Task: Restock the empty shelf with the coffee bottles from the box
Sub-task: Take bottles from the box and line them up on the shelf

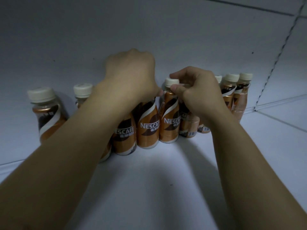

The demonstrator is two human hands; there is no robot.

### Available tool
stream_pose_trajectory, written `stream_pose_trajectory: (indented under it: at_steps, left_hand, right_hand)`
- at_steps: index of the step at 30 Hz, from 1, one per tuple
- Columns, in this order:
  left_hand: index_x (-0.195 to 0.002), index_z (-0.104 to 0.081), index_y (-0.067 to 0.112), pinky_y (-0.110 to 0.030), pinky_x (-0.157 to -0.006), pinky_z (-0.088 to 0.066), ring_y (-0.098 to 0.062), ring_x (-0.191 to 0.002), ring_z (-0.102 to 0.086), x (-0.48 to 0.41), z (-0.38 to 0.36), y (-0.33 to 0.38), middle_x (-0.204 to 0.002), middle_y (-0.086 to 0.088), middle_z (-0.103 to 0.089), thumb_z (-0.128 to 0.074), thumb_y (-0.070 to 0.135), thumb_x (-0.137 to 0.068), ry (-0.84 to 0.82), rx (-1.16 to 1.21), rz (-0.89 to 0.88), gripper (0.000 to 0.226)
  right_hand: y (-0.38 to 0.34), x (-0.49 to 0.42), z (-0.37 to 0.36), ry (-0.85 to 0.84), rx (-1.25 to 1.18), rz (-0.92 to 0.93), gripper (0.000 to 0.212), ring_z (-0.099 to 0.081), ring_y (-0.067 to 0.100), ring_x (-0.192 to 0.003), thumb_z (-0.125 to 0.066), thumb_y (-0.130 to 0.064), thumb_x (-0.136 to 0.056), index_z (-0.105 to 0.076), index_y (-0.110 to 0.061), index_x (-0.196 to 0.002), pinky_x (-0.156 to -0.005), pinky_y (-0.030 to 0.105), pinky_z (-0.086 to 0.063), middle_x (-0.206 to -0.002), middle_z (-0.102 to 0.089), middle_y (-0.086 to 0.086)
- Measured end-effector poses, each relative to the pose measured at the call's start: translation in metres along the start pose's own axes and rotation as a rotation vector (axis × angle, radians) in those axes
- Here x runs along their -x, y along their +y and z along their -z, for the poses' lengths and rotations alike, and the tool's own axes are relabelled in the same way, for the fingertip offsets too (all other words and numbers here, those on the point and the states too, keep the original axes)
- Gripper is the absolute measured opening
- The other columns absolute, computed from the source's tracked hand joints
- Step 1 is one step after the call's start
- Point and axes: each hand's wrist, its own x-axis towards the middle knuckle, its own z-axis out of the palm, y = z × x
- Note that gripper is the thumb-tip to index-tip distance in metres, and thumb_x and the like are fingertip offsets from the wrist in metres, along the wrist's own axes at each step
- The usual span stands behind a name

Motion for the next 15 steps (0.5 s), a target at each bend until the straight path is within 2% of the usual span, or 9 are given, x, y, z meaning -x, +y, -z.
stream_pose_trajectory:
  at_steps: [2,4,6,8,12,15]
  left_hand:
    - [-0.092,-0.056,0.016,-0.036,-0.066,-0.046,-0.027,-0.076,-0.056,0.0,0.0,0.001,-0.075,-0.005,-0.051,-0.071,0.058,-0.072,-0.001,-0.007,-0.013,0.049]
    - [-0.093,-0.055,0.016,-0.036,-0.066,-0.043,-0.027,-0.077,-0.055,0.001,0.0,0.001,-0.074,-0.004,-0.05,-0.068,0.061,-0.073,0.011,-0.025,-0.033,0.05]
    - [-0.093,-0.056,0.016,-0.036,-0.069,-0.043,-0.027,-0.078,-0.055,0.003,0.0,0.002,-0.076,-0.005,-0.052,-0.063,0.064,-0.074,0.047,-0.05,-0.058,0.052]
    - [-0.097,-0.059,0.016,-0.038,-0.074,-0.046,-0.027,-0.081,-0.056,0.004,0.003,0.003,-0.084,-0.006,-0.057,-0.06,0.064,-0.076,0.112,-0.056,-0.097,0.053]
    - [-0.109,-0.06,0.019,-0.039,-0.081,-0.045,-0.026,-0.093,-0.056,0.007,0.009,0.011,-0.103,-0.006,-0.06,-0.059,0.056,-0.082,0.192,0.037,-0.188,0.046]
    - [-0.119,-0.058,0.021,-0.037,-0.085,-0.04,-0.025,-0.105,-0.054,0.008,0.014,0.023,-0.117,-0.004,-0.059,-0.061,0.052,-0.083,0.166,0.099,-0.226,0.048]
  right_hand:
    - [-0.002,0.001,0.002,-0.005,0.092,0.042,0.024,-0.064,0.005,-0.095,-0.067,-0.019,-0.089,-0.066,-0.024,-0.112,-0.075,0.015,-0.049,-0.109,-0.069,-0.007]
    - [-0.007,0.003,0.005,-0.022,0.191,0.088,0.031,-0.064,0.006,-0.098,-0.07,-0.024,-0.086,-0.065,-0.024,-0.117,-0.076,0.011,-0.046,-0.113,-0.069,-0.005]
    - [-0.012,0.004,0.01,-0.04,0.242,0.111,0.042,-0.061,0.008,-0.107,-0.073,-0.027,-0.083,-0.062,-0.025,-0.124,-0.087,0.018,-0.048,-0.122,-0.066,-0.004]
    - [-0.018,0.003,0.02,0.022,0.209,0.114,0.044,-0.058,0.006,-0.111,-0.072,-0.029,-0.084,-0.059,-0.026,-0.126,-0.094,0.025,-0.049,-0.125,-0.063,-0.006]
    - [-0.019,-0.007,0.046,0.143,0.203,0.09,0.029,-0.061,0.001,-0.095,-0.067,-0.033,-0.088,-0.064,-0.028,-0.116,-0.083,0.022,-0.051,-0.111,-0.066,-0.011]
    - [-0.002,-0.017,0.065,0.202,0.289,0.035,0.024,-0.063,0.007,-0.095,-0.064,-0.032,-0.089,-0.067,-0.027,-0.113,-0.087,0.031,-0.053,-0.108,-0.067,-0.01]
